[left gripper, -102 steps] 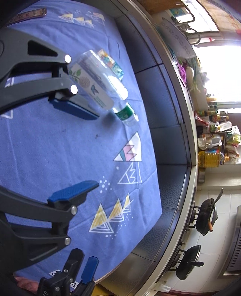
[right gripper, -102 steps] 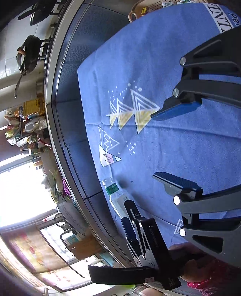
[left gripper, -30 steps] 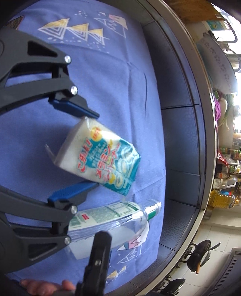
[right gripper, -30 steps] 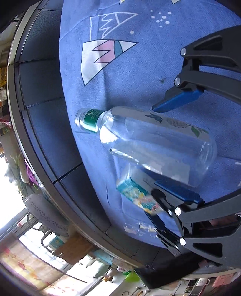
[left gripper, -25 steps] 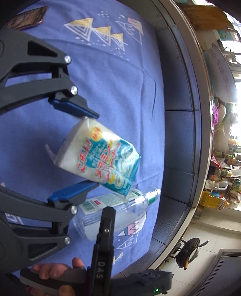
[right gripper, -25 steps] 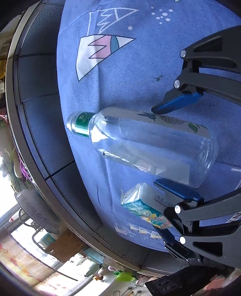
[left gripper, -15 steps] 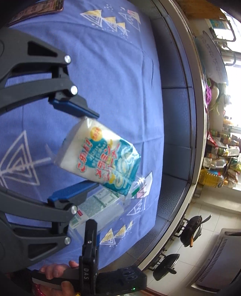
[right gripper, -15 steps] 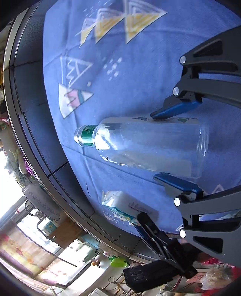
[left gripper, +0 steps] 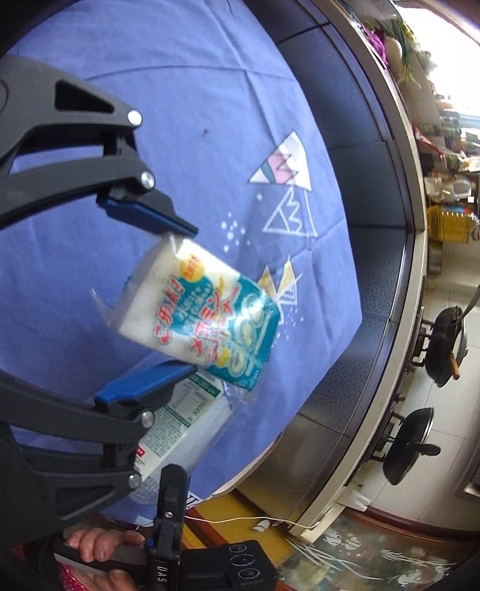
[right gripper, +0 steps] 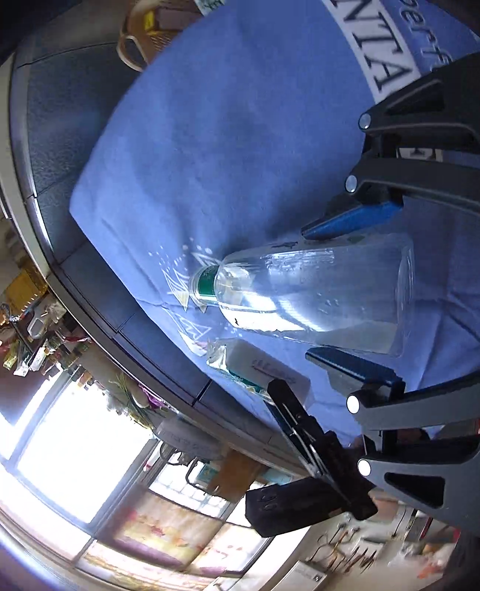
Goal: Collect trash
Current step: 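Carry the sponge pack with the left gripper while the right carries the bottle, both into basket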
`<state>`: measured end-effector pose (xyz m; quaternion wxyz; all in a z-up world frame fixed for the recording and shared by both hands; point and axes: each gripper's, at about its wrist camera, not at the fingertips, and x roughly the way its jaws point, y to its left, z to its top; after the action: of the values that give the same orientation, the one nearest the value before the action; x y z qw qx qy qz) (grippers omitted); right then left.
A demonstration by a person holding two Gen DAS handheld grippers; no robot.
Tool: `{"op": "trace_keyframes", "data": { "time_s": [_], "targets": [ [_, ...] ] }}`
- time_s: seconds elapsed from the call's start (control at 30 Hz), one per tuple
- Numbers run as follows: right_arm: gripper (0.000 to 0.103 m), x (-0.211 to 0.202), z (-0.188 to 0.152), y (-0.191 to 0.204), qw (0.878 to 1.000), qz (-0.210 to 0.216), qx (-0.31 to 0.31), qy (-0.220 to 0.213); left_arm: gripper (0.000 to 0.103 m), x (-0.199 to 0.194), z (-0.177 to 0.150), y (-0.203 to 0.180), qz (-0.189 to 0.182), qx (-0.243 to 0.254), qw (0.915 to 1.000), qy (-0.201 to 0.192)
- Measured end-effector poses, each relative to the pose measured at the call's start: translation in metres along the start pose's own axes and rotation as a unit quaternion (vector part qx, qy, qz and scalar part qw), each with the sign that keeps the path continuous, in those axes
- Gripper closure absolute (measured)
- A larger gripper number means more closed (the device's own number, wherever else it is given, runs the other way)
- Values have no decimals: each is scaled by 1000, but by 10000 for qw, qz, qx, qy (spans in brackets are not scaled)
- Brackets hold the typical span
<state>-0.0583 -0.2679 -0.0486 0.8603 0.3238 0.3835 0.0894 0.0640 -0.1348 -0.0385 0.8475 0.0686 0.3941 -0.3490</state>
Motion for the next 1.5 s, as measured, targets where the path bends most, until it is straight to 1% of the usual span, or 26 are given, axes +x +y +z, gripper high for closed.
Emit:
{"op": "trace_keyframes", "data": {
  "time_s": [0.07,0.13,0.17,0.27,0.37,0.43,0.5,0.53,0.57,0.6,0.63,0.73,0.83,0.93,1.07,1.23,1.37,1.5],
  "targets": [
    [41,-1,-2,3,9993,-262,-242,102,38,7,-1,-9,-10,67,9999,78],
    [34,0,-5,9,9970,-533,-530,164,38,9,-3,-15,35,115,9999,103],
    [33,1,-7,12,9952,-686,-681,182,38,9,-5,-16,19,117,9999,123],
    [30,18,-11,31,9894,-976,-1051,219,38,4,-10,-13,70,83,9999,133],
    [29,36,-18,54,9793,-1280,-1547,250,38,-1,-15,-9,119,34,9999,121],
    [27,45,-24,62,9709,-1499,-1845,281,38,-6,-19,-7,132,16,9999,88],
    [27,59,-30,62,9624,-1792,-2006,386,38,-10,-21,-5,136,10,9999,56],
    [27,64,-30,60,9609,-1852,-2010,439,38,-12,-23,-4,144,5,9999,41],
    [27,67,-31,57,9622,-1832,-1960,459,38,-13,-24,-3,140,-5,9999,37],
    [38,67,-32,54,9642,-1797,-1896,454,38,-13,-24,-3,126,-26,9999,38],
    [40,65,-31,50,9673,-1706,-1823,442,38,-13,-25,-2,111,-48,9999,40],
    [44,49,-27,38,9751,-1478,-1625,312,38,-12,-19,-7,29,-65,10000,41],
    [44,28,-17,23,9831,-1309,-1279,37,38,-7,-5,-20,-124,12,9999,27],
    [44,1,-6,4,9854,-1350,-992,-307,38,4,16,-43,-333,161,9993,44],
    [44,-40,5,-34,9824,-1598,-652,-721,38,29,44,-93,-536,616,9966,117],
    [44,-88,12,-95,9739,-1983,-248,-1073,38,74,79,-166,-849,1133,9893,343],
    [44,-114,20,-151,9676,-2255,78,-1134,38,119,101,-223,-1000,1407,9831,605],
    [43,-121,24,-202,9639,-2373,397,-1137,38,165,112,-268,-944,1664,9776,880]
  ]
}}
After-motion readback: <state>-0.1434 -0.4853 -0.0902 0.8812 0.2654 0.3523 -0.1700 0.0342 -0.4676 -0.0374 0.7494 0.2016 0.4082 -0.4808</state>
